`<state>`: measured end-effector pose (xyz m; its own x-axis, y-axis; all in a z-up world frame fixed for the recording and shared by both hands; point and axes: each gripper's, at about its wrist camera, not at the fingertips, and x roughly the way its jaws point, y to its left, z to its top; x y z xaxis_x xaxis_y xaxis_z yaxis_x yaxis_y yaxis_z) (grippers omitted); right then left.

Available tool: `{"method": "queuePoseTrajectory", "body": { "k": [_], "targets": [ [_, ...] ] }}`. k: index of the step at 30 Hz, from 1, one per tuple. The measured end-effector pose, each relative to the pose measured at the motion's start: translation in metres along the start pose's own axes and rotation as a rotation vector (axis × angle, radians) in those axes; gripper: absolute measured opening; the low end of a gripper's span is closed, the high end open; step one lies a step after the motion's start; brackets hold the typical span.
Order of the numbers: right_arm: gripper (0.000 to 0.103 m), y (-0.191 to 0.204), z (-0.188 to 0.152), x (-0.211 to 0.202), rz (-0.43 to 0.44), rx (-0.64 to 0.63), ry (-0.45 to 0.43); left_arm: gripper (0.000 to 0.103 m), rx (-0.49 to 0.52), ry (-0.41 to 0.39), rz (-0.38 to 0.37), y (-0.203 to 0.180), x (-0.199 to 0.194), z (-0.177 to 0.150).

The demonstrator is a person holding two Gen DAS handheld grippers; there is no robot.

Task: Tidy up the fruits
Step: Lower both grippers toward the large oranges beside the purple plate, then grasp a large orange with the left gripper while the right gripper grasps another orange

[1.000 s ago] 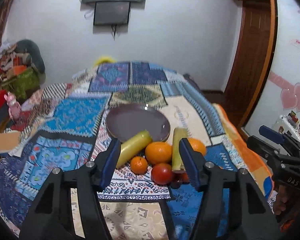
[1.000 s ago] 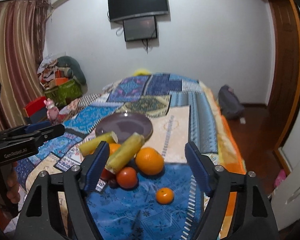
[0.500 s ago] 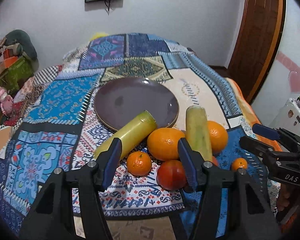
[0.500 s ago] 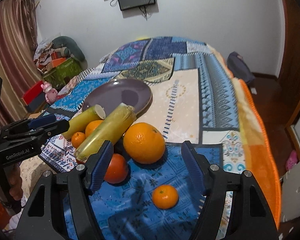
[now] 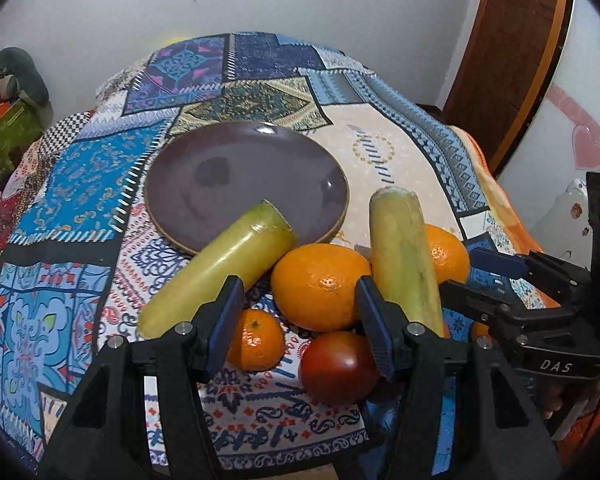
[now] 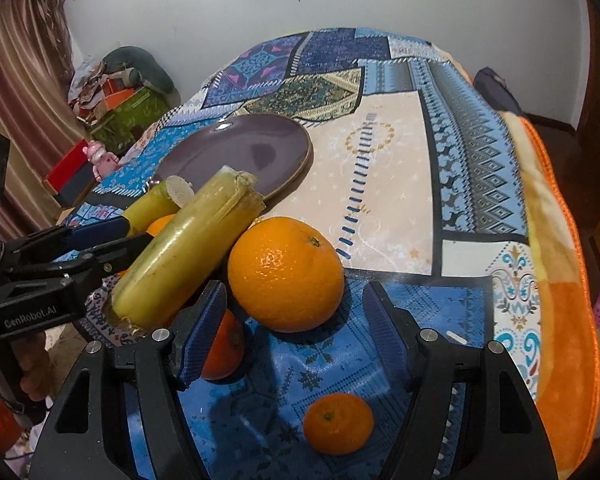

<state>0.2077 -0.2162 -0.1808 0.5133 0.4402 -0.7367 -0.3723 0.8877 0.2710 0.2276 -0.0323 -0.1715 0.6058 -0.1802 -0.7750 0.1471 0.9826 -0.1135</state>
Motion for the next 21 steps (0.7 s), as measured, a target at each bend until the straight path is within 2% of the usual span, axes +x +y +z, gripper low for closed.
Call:
{"method": "queuePoseTrajectory", "body": {
  "k": [4, 8, 12, 16, 21],
  "targets": [
    [0.068, -0.001, 0.003, 0.008, 0.029, 0.026, 0.019, 0.058, 0.0, 0.006, -0.025, -0.001, 0.003, 0.001],
    [0.067, 0.001, 0.006, 0.016, 0.01, 0.009, 0.033, 0.058, 0.017, 0.013, -0.03, -0.003, 0.005, 0.003],
    [0.067, -0.005, 0.007, 0.02, 0.027, 0.024, 0.047, 0.058, 0.004, 0.021, -0.049, -0.001, 0.008, 0.004],
    [0.063, -0.006, 0.007, 0.019, 0.033, 0.025, 0.042, 0.057, 0.002, 0.029, -0.06, -0.001, 0.009, 0.003],
    [0.062, -0.007, 0.006, 0.01, -0.009, 0.012, 0.033, 0.057, 0.01, 0.052, -0.072, -0.004, 0.014, 0.003]
  ]
}}
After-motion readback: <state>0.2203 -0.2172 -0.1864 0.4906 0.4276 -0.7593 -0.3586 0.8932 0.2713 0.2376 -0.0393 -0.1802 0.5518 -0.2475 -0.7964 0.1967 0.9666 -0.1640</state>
